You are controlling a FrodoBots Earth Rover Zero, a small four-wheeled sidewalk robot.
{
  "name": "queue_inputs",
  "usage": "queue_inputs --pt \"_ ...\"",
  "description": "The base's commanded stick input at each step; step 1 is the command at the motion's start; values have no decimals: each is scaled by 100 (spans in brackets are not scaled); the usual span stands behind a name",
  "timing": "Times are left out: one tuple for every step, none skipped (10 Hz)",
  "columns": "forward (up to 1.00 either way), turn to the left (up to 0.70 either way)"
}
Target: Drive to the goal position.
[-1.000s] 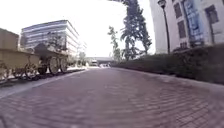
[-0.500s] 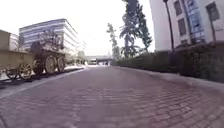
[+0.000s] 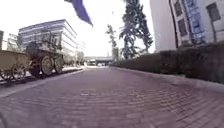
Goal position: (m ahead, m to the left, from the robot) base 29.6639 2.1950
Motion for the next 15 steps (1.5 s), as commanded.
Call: queue_inputs --pt "70 0" --pt "70 0" --pt "70 0" --pt "70 0" --pt "70 0" --pt "70 0" --pt "70 0" --pt "70 0" --pt "70 0" --pt "70 0" --pt "70 0" --pt "70 0" --pt "70 0" --pt "70 0" --pt "70 0"
